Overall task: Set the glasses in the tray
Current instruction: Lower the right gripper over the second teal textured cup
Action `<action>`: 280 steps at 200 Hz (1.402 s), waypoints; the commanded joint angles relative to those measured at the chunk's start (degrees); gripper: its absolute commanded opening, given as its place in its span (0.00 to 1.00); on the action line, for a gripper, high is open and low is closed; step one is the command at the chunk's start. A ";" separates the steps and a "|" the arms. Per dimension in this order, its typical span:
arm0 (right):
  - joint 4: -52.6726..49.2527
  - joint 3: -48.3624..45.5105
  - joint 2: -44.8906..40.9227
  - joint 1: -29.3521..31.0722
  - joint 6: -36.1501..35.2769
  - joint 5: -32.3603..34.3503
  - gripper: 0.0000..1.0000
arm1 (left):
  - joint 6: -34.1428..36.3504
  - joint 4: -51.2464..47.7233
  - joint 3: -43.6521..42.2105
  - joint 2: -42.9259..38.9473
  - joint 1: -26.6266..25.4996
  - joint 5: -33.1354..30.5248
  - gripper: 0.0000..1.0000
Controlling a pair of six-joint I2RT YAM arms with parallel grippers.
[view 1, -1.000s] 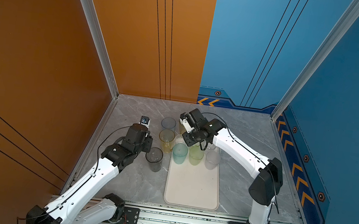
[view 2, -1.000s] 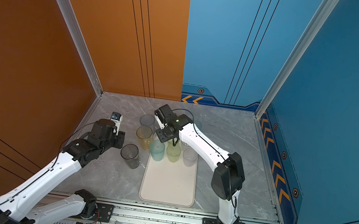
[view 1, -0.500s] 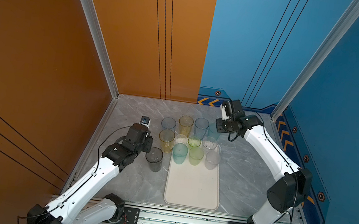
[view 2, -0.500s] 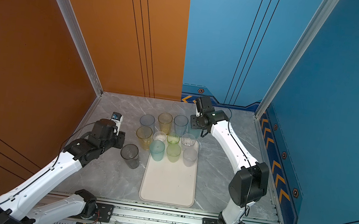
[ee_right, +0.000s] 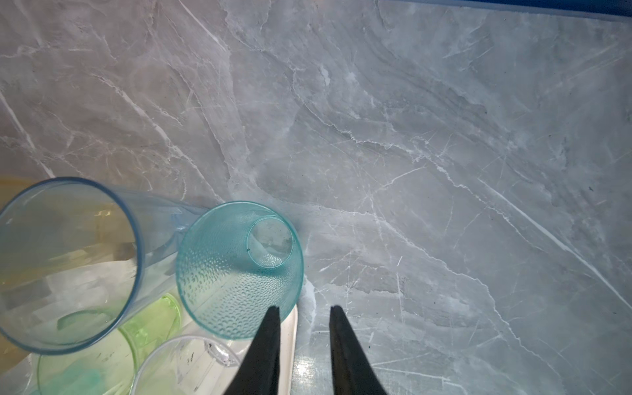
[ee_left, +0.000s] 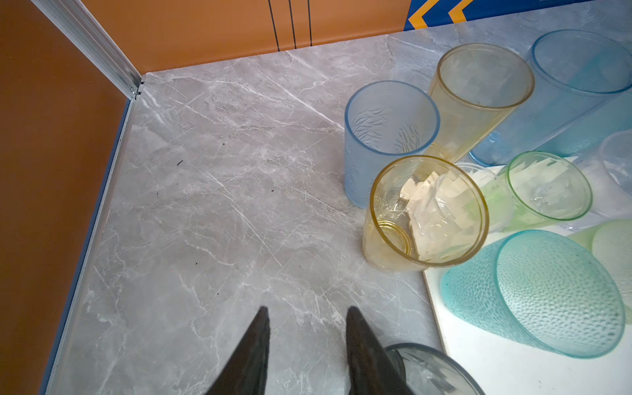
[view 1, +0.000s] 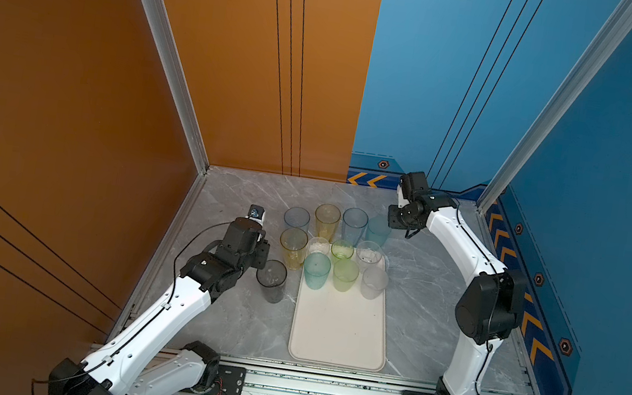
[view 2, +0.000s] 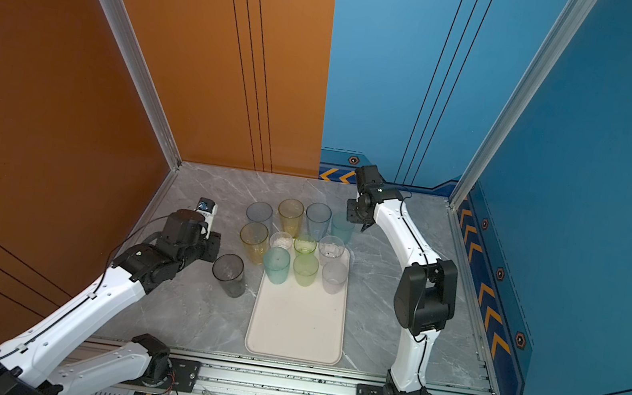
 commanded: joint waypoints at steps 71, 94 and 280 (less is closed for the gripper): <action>-2.30 3.94 4.25 -0.99 0.84 -2.47 0.20 | 0.75 -0.80 1.37 0.66 -0.28 -0.56 0.38; -2.34 4.25 5.16 -1.14 0.84 -2.71 0.20 | 0.78 -0.77 1.40 0.68 -0.30 -0.56 0.38; -2.79 5.94 10.18 -1.79 0.93 -3.86 0.17 | 0.95 -0.75 1.29 0.48 -0.30 -0.74 0.38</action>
